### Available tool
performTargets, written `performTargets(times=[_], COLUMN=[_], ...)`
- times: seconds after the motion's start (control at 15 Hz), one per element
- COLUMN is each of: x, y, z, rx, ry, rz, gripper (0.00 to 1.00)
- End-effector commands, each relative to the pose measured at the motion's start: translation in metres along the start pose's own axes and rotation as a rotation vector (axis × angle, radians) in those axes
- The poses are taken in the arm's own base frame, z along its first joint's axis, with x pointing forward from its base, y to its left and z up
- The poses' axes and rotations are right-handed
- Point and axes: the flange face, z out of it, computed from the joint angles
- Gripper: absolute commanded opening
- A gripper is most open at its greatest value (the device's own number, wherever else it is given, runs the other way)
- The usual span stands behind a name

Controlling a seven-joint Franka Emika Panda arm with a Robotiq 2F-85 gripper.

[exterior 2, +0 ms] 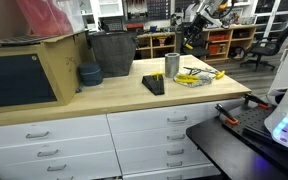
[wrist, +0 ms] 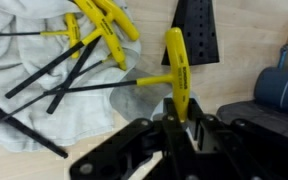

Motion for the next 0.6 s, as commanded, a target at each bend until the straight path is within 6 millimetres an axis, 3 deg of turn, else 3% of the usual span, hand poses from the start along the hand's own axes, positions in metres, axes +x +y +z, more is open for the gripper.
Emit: performTargets(times=[0.0, 0.27, 0.53], x=[0.011, 0.027, 0.050], y=[-0.016, -0.037, -0.062], z=[-0.009, -0.011, 0.001], rx=[0.112, 0.184, 0.223], ry=[-0.027, -0.045, -0.074], rz=[-0.044, -0.088, -0.120], gripper=[0.04, 0.04, 0.04])
